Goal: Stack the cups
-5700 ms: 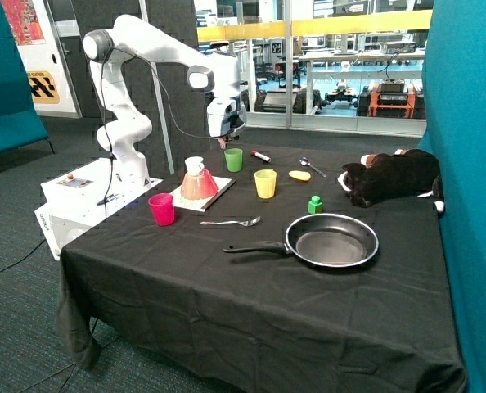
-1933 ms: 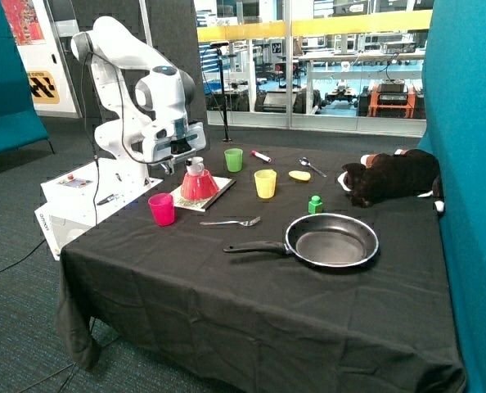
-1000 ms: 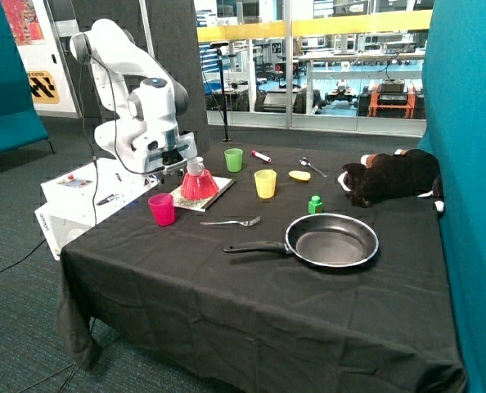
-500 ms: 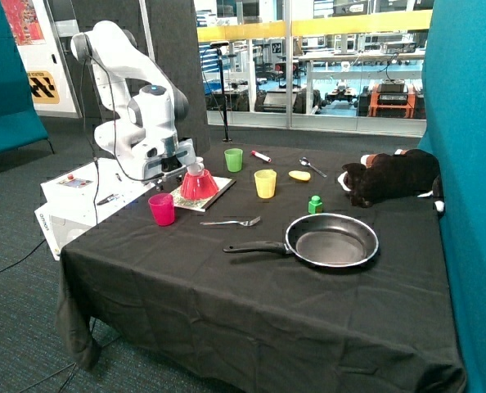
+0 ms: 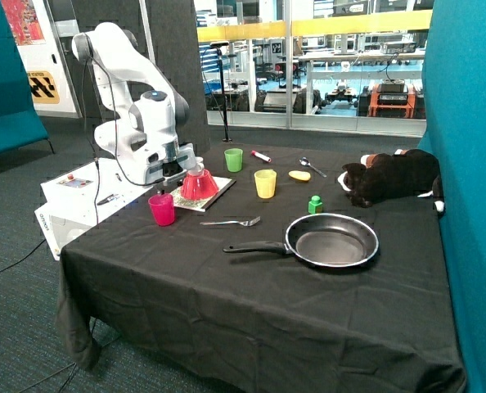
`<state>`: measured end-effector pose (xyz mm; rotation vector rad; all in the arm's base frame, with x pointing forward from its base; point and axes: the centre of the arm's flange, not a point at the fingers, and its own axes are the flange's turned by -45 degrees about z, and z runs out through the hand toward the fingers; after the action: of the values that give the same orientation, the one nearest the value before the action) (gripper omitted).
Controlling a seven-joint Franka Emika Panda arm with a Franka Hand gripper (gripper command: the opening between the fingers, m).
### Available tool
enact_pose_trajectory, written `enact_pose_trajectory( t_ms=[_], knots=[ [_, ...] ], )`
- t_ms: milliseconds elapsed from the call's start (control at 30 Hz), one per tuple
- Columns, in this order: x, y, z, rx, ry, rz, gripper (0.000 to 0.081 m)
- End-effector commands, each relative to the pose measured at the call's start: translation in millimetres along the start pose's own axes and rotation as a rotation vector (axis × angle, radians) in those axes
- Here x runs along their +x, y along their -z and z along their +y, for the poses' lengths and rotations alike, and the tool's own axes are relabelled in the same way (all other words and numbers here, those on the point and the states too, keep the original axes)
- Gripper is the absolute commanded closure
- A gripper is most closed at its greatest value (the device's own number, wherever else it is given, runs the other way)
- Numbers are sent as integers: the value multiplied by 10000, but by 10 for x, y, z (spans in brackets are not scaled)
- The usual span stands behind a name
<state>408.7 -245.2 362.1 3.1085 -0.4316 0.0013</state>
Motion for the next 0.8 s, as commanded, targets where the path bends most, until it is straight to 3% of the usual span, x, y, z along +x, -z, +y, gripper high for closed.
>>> enact_pose_trajectory(
  t_ms=[0,367,767],
  knots=[
    [47,-82,19,31,73,-12,214],
    [108,-210,-76,32,299,-12,227],
    [114,-242,-161,32,442,-12,318]
  ],
)
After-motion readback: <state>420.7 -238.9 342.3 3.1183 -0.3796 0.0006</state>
